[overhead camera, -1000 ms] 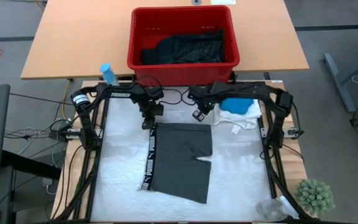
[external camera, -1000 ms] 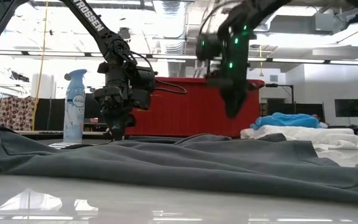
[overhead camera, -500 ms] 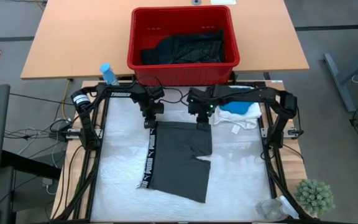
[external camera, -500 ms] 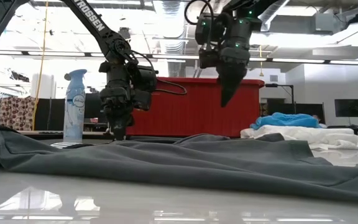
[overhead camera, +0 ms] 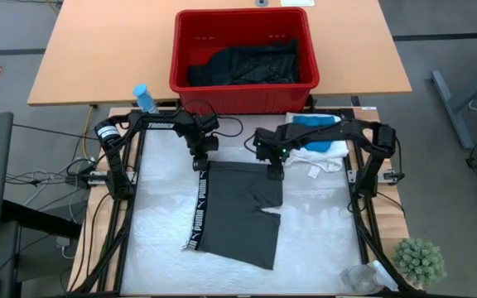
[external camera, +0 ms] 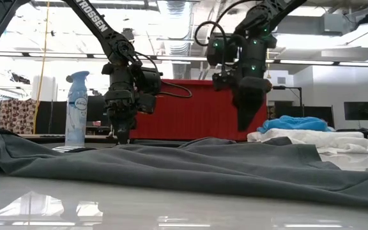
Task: Fold laundry
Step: Fold the gray boxers
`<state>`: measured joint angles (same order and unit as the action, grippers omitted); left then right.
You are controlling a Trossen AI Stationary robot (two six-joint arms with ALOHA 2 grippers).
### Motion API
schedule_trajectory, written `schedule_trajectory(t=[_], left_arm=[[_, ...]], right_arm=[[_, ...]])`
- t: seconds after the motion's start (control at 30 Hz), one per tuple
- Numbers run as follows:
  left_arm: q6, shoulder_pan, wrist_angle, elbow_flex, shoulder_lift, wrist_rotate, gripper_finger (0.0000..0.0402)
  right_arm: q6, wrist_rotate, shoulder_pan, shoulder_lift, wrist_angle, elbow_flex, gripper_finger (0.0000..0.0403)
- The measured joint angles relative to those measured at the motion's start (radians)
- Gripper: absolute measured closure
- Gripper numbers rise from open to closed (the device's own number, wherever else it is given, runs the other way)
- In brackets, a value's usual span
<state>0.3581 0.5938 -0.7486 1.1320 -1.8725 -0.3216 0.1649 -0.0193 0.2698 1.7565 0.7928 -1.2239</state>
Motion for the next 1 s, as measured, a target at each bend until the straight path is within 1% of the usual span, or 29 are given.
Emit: schedule_trajectory(t=[0.23, 0.37, 0.5, 0.57, 0.8, 0.9, 1.0], left_arm=[[-0.001, 0.000, 0.000, 0.000, 0.000, 0.000, 0.0401], [-0.002, 0.000, 0.000, 0.000, 0.000, 0.000, 0.0401], [-0.002, 0.000, 0.000, 0.000, 0.000, 0.000, 0.0401], [-0.003, 0.000, 0.002, 0.000, 0.000, 0.000, 0.0401], [-0.003, 0.000, 0.003, 0.000, 0.000, 0.000, 0.0401], [-0.003, 0.000, 0.004, 0.000, 0.001, 0.000, 0.0401], [-0.003, 0.000, 0.004, 0.000, 0.001, 0.000, 0.0401]], right_arm=[[0.007, 0.027, -0.035, 0.000, -0.076, 0.065, 0.0148], [0.039, 0.117, -0.059, 0.000, -0.116, 0.103, 0.0148], [0.046, 0.126, -0.067, 0.000, -0.174, 0.122, 0.0148], [0.046, 0.149, -0.067, 0.000, -0.183, 0.134, 0.0148], [0.038, 0.150, -0.043, -0.001, -0.183, 0.170, 0.0151], [0.037, 0.150, -0.029, -0.001, -0.192, 0.170, 0.0164], [0.029, 0.149, -0.012, -0.001, -0.195, 0.170, 0.0194]])
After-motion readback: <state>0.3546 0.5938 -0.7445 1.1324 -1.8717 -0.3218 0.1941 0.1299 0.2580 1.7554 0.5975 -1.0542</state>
